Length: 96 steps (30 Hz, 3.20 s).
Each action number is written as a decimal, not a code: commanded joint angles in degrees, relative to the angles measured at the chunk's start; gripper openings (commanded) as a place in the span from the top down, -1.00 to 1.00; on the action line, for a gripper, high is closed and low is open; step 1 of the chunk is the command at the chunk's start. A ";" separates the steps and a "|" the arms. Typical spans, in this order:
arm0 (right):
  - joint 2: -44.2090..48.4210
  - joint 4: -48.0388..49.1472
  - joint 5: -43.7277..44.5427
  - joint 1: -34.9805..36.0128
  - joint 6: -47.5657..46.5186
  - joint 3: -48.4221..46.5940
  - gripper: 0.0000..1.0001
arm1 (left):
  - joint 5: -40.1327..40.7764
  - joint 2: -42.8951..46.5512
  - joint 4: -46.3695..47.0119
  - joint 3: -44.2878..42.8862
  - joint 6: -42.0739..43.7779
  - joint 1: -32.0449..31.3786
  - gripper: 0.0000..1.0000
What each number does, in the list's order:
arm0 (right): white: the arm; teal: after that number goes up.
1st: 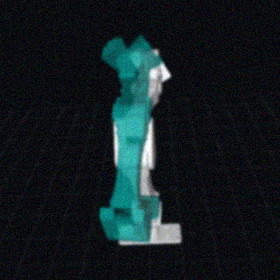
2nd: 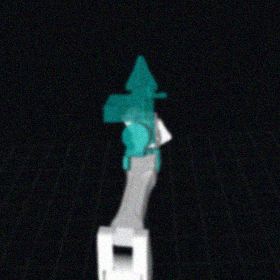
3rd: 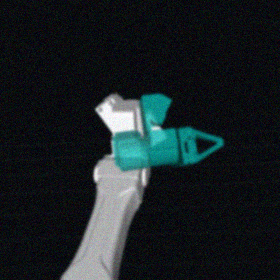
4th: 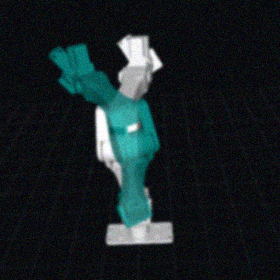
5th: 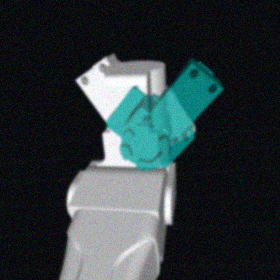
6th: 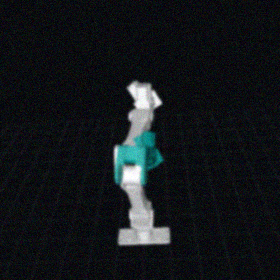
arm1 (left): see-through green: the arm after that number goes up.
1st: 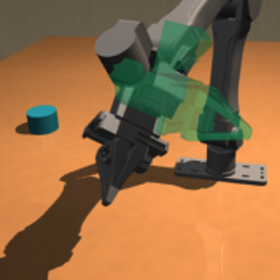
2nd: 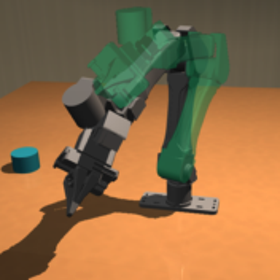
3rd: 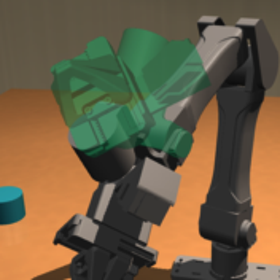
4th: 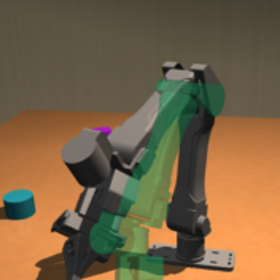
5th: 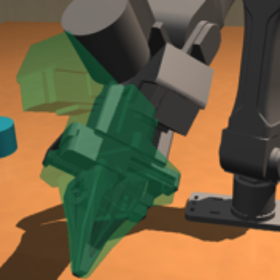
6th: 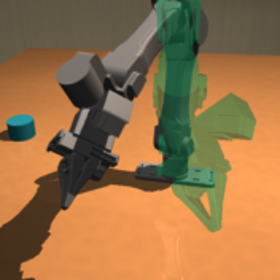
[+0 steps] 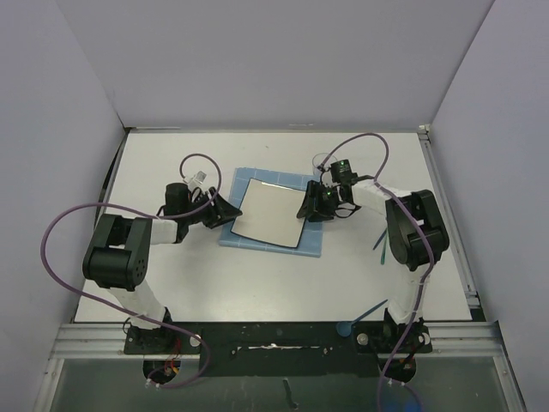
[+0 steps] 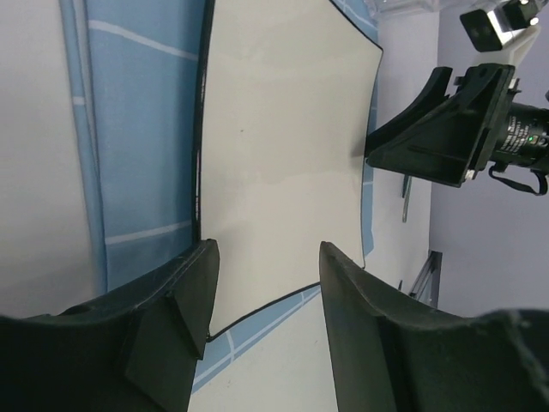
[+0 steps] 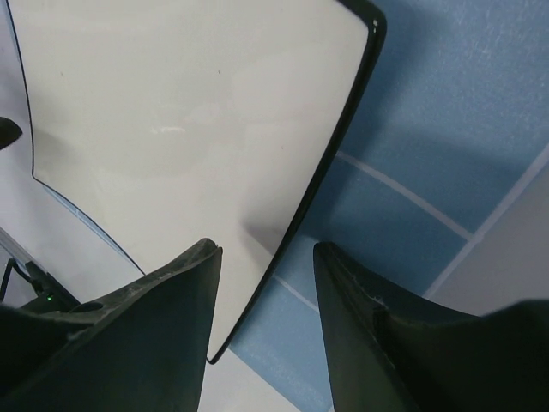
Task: Set the dinner table for one person
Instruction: Adjust the napkin at the center of the board, then adjust the plate on the napkin.
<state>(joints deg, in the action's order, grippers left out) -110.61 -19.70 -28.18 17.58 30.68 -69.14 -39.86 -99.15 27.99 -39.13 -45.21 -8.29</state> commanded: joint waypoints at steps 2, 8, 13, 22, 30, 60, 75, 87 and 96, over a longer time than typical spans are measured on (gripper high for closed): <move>-2.48 1.98 -1.12 -1.11 -0.35 -4.56 0.03 | 4.94 1.15 -2.68 1.82 3.67 0.07 0.04; -3.58 1.86 -1.70 -1.57 -0.15 -6.04 0.03 | 8.54 2.24 -6.66 1.91 5.01 0.38 0.04; -4.45 2.55 -2.15 -1.94 0.35 -6.05 0.03 | 6.42 -0.66 -2.99 1.34 3.15 0.40 0.05; -6.64 3.41 -2.96 -2.10 1.35 -6.74 0.03 | 4.92 -1.95 -2.55 -0.62 2.88 -0.53 0.47; -8.55 5.08 -4.81 -2.13 2.43 -6.85 0.24 | 4.93 -1.69 -4.13 -1.34 3.52 -0.75 0.90; -8.61 4.84 -6.07 -1.93 3.57 -8.97 1.00 | 7.13 0.97 -14.76 -8.07 12.50 -7.17 1.00; -8.61 3.87 -6.40 -1.83 3.51 -11.86 1.00 | 7.95 1.67 -15.68 -8.56 13.08 -8.37 1.00; -7.05 4.01 -5.61 -2.28 2.99 -8.34 1.00 | 8.19 0.01 -15.51 -10.03 12.41 -8.41 1.00; -7.57 5.25 -5.81 -3.05 3.24 -6.57 1.00 | 8.37 -0.25 -16.88 -11.79 12.86 -8.64 1.00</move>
<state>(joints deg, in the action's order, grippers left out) -118.93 -15.88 -32.16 13.43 34.79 -76.69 -27.14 -99.48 6.31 -46.74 -32.45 -14.20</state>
